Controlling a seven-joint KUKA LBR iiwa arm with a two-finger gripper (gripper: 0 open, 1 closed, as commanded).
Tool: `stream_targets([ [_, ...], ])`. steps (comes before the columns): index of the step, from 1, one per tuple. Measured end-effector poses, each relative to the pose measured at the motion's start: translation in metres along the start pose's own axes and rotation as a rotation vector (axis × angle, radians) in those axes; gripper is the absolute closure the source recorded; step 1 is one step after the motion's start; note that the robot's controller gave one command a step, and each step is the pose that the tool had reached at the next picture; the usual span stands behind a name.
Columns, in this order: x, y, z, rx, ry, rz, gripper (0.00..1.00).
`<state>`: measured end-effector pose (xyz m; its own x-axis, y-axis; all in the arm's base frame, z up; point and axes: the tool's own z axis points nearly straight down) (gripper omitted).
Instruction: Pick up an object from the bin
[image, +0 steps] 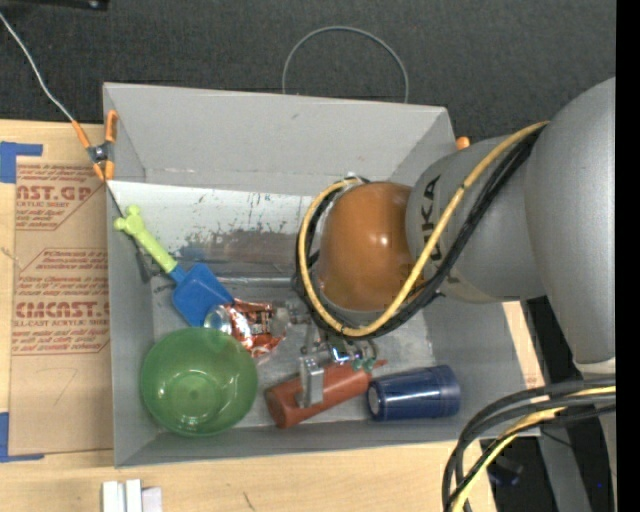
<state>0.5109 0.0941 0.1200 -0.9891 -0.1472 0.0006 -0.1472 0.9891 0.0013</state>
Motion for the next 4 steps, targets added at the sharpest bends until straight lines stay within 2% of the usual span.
stream_targets([
  [1, -0.005, 0.038, 0.039, 0.007, -0.026, -0.394, 1.00],
  [2, -0.005, 0.038, 0.039, 0.006, -0.027, -0.394, 1.00],
  [3, 0.014, 0.034, -0.027, 0.007, -0.029, -0.453, 1.00],
  [4, 0.001, 0.039, -0.065, 0.006, -0.029, -0.422, 0.00],
])
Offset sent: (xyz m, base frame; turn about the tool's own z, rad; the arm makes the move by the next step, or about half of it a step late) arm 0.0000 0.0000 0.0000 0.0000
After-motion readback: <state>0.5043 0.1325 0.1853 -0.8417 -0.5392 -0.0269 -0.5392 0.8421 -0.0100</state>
